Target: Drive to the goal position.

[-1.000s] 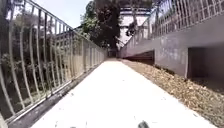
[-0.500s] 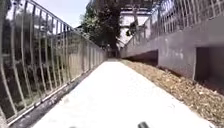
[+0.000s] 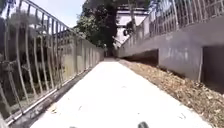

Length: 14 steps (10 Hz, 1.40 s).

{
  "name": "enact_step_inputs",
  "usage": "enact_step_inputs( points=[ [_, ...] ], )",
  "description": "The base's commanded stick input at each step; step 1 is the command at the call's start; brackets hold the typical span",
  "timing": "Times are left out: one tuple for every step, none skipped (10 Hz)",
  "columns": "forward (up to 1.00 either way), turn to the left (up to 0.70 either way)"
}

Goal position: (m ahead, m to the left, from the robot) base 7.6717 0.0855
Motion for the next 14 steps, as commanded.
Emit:
enact_step_inputs(
  points=[
    [0.50, 0.00],
    [0.50, 0.00],
    [0.50, -0.01],
    [0.50, -0.09],
    [0.50, -0.38],
    [0.50, -0.50],
    [0.50, -0.22],
    [0.50, 0.00],
    [0.50, 0.00],
    [0.50, 0.00],
    [0.50, 0.00],
    [0.50, 0.00],
    [0.50, 0.00],
    [0.50, 0.00]
  ],
)
